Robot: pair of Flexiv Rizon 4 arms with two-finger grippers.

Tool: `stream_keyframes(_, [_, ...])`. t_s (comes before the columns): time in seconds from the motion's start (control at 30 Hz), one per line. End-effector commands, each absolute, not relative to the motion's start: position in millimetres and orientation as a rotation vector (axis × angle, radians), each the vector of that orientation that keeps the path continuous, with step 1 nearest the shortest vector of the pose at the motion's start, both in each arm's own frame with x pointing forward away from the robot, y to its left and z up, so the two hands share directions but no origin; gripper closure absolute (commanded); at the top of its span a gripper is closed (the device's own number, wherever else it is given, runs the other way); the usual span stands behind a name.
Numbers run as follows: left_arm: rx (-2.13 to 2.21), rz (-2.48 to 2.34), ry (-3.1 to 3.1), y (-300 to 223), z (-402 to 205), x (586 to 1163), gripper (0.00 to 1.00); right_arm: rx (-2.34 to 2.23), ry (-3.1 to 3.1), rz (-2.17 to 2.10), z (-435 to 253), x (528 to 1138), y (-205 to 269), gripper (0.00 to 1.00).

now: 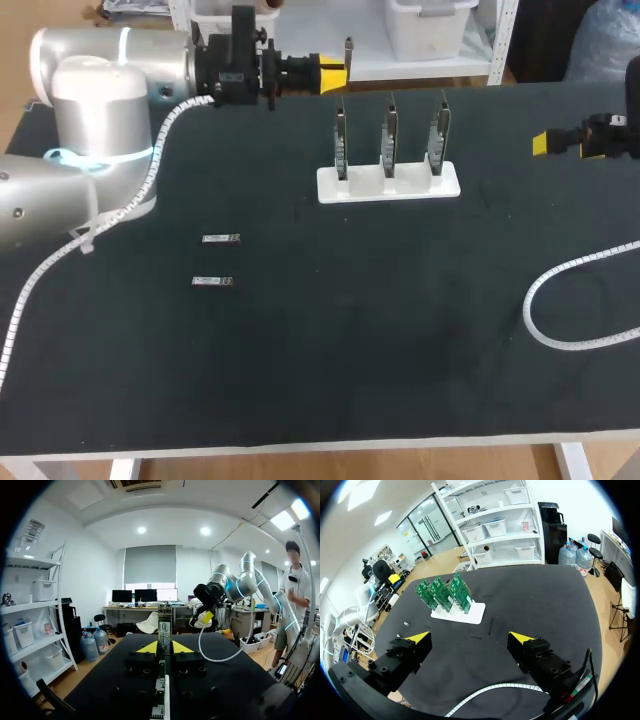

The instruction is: Pick up the optical module with the left hand, and insert it into the network port with the right hand.

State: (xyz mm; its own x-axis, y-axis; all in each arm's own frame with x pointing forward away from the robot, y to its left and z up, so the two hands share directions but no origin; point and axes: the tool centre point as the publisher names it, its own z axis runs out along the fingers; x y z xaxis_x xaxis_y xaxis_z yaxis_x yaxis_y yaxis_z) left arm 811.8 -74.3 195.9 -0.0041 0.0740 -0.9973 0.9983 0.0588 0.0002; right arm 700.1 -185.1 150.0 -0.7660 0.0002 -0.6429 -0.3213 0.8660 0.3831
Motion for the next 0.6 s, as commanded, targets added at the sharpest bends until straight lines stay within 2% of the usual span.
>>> stream_keyframes(0.03, [1.202,-1.142,1.293,-76,188,819,1.0,-0.231,2.373,0.636,150,700,-185,0.0])
stream_keyframes(0.6, [1.21,-1.143,1.314,-69,176,822,1.0,-0.231,2.373,0.636,150,700,-185,0.0])
